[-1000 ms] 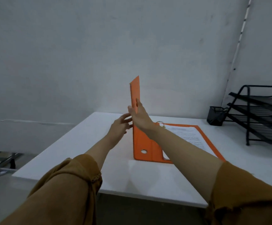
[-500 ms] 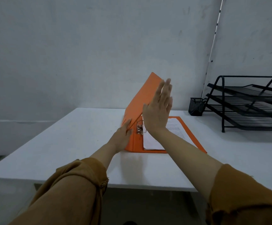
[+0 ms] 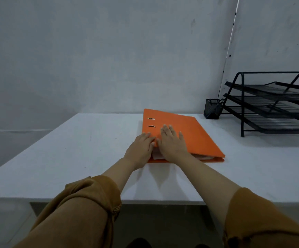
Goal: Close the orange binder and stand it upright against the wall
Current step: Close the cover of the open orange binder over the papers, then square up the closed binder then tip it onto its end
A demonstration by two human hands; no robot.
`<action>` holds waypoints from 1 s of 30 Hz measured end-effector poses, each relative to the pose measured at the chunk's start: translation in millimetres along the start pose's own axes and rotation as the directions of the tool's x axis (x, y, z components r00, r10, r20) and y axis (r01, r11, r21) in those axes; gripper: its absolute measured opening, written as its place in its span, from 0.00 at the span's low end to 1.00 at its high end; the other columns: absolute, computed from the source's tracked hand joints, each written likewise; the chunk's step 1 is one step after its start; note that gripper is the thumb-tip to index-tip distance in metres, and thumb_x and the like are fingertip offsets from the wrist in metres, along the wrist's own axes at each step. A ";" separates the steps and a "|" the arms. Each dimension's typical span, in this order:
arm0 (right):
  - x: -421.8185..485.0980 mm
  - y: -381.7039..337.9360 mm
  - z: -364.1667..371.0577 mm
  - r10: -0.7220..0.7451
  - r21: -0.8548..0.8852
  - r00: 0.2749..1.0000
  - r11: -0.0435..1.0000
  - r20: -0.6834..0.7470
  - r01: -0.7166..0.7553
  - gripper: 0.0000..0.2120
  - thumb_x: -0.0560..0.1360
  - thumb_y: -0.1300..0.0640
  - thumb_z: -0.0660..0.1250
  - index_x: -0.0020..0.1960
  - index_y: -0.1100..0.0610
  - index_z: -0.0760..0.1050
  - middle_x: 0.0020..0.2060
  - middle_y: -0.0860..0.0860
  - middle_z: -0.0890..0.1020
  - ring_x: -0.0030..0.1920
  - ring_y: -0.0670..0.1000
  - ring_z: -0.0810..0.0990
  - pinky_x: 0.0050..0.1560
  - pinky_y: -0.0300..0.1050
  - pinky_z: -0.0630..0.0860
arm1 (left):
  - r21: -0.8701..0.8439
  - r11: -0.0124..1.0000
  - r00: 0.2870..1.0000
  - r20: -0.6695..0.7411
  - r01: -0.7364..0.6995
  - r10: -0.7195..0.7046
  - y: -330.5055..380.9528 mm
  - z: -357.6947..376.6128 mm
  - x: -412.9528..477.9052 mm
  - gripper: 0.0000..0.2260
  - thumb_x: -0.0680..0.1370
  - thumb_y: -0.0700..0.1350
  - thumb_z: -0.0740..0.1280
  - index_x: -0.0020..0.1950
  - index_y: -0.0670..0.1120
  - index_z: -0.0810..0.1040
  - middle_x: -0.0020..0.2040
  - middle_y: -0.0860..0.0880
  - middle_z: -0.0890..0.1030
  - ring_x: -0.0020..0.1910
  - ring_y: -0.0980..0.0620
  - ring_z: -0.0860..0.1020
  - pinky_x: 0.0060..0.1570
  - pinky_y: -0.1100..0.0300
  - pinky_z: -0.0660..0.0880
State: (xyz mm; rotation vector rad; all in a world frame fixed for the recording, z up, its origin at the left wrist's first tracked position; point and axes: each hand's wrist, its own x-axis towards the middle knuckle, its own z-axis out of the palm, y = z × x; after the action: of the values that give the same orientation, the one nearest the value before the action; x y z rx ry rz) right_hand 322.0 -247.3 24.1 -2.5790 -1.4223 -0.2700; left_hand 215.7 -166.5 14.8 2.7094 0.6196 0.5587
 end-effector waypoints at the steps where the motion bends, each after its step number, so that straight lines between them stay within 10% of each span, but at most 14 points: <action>1: 0.9 3.4 2.7 0.030 0.064 0.999 0.997 0.024 -0.031 0.27 0.81 0.49 0.46 0.76 0.59 0.49 0.78 0.53 0.49 0.77 0.53 0.45 0.74 0.58 0.47 | -0.011 1.000 1.000 -0.014 0.010 -0.010 -0.5 1.4 0.7 0.19 0.82 0.46 0.49 0.72 0.45 0.64 0.75 0.46 0.62 0.75 0.48 0.57 0.74 0.56 0.53; 13: 12.9 24.3 22.1 0.115 0.296 0.969 0.938 0.220 -0.179 0.33 0.78 0.37 0.45 0.77 0.55 0.49 0.78 0.51 0.50 0.77 0.53 0.47 0.72 0.61 0.46 | -0.292 0.931 0.973 -0.002 0.221 -0.232 4.7 5.7 27.3 0.21 0.81 0.41 0.52 0.74 0.43 0.59 0.77 0.45 0.57 0.77 0.47 0.50 0.74 0.52 0.52; 19: 36.7 13.9 1.2 0.096 0.345 0.941 0.914 0.325 -0.213 0.29 0.77 0.39 0.52 0.67 0.59 0.67 0.71 0.60 0.65 0.71 0.61 0.62 0.69 0.63 0.59 | -0.290 0.937 0.979 0.011 0.197 -0.202 -15.0 -9.8 34.7 0.20 0.79 0.37 0.51 0.71 0.46 0.66 0.71 0.45 0.70 0.68 0.44 0.70 0.67 0.52 0.67; 26: 43.3 -12.8 -8.7 0.105 0.290 0.889 0.922 0.446 -0.255 0.46 0.63 0.27 0.57 0.71 0.55 0.62 0.74 0.61 0.58 0.74 0.64 0.53 0.69 0.66 0.56 | 0.115 0.992 0.983 0.169 0.053 -0.072 -35.9 -37.1 52.5 0.29 0.74 0.28 0.52 0.68 0.54 0.69 0.73 0.43 0.67 0.75 0.47 0.61 0.74 0.48 0.52; 30: 45.9 -21.0 -8.8 0.124 0.304 0.884 0.910 0.451 -0.283 0.50 0.60 0.28 0.62 0.74 0.51 0.56 0.76 0.61 0.54 0.75 0.64 0.49 0.70 0.67 0.54 | 0.233 0.972 0.986 0.164 -0.020 -0.019 -36.2 -38.5 58.8 0.27 0.75 0.32 0.58 0.68 0.57 0.69 0.67 0.46 0.74 0.61 0.46 0.74 0.62 0.53 0.64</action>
State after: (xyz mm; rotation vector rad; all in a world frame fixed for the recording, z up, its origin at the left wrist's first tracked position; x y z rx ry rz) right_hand 327.6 -201.0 45.4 -2.5275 -1.1482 0.5707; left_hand 235.2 -100.0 52.8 2.9363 0.6790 0.2698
